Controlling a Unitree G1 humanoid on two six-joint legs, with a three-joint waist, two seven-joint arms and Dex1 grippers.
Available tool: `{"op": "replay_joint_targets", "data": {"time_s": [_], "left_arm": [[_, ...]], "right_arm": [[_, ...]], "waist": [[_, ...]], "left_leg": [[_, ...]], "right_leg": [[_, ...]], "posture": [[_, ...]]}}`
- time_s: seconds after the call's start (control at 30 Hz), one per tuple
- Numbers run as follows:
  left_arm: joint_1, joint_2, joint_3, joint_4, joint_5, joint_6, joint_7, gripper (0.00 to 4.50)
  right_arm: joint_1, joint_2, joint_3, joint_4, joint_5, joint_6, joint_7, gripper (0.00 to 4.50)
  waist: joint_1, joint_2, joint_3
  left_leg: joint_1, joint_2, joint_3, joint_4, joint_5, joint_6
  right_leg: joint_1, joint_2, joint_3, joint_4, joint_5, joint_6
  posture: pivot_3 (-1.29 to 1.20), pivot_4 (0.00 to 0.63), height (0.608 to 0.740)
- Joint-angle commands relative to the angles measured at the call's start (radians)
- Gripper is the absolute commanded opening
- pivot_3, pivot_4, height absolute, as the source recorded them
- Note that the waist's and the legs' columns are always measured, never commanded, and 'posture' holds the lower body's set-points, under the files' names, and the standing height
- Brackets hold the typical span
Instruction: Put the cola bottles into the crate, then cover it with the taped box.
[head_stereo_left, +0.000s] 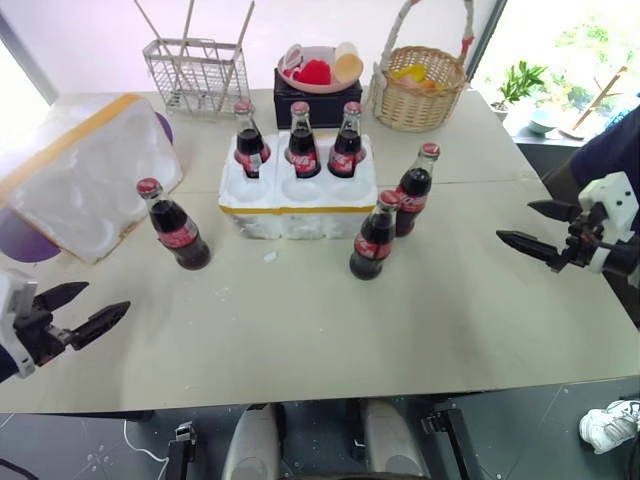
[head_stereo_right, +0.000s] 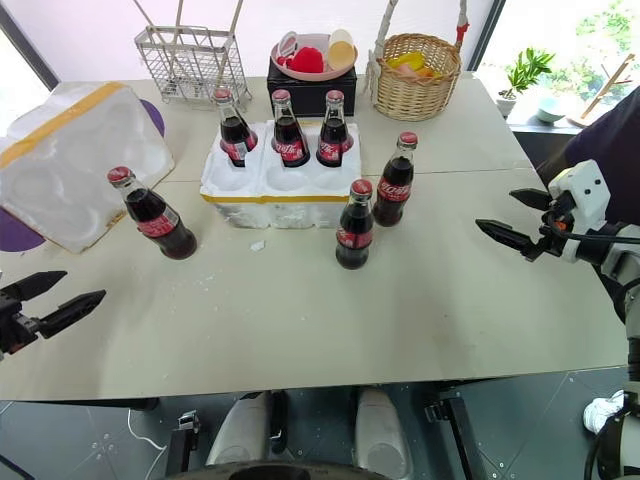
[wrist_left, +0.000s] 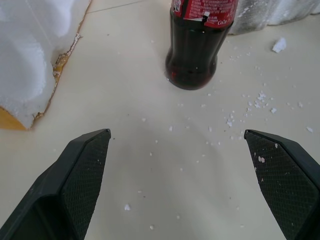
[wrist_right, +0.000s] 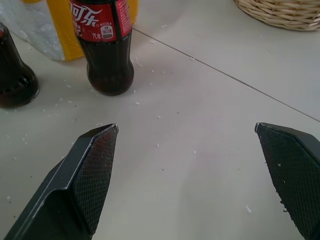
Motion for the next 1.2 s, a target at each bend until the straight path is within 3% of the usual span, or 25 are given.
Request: {"op": "replay_joint_targets", "data": {"time_s": [0.03,0.8,1.2], "left_arm": [[-0.008,0.006,0.003,-0.005,0.009,-0.018,-0.002,4.46],[-0.060,-0.043,-0.017,-0.003,0.001,-0.016,0.040,4.46],[-0.302,-0.091,-0.210,0.084,0.030,-0.065,0.083,4.46]], "right_arm": [[-0.004,0.000,-0.041,-0.034,0.020,-0.010,-0.011,4.50],[-0.051,0.012,-0.018,-0.012,0.016,-0.007,-0.037,4.50],[-0.100,-0.159,-0.116,-0.363,0.382,0.394,0.166,4.50]], "waist": [[0.000,0.000,0.000],[0.000,0.000,0.000],[0.003,0.001,0.000]], "left_leg": [[0.000,0.000,0.000,0.000,0.000,0.000],[0.000,0.000,0.000,0.001,0.000,0.000],[0.001,0.000,0.000,0.001,0.000,0.000]], "right_leg": [[0.000,0.000,0.000,0.000,0.000,0.000],[0.000,0.000,0.000,0.001,0.000,0.000],[0.001,0.001,0.000,0.002,0.000,0.000]], "posture": [[0.00,0.150,0.740],[0.00,0.150,0.740],[0.00,0.150,0.740]]}}
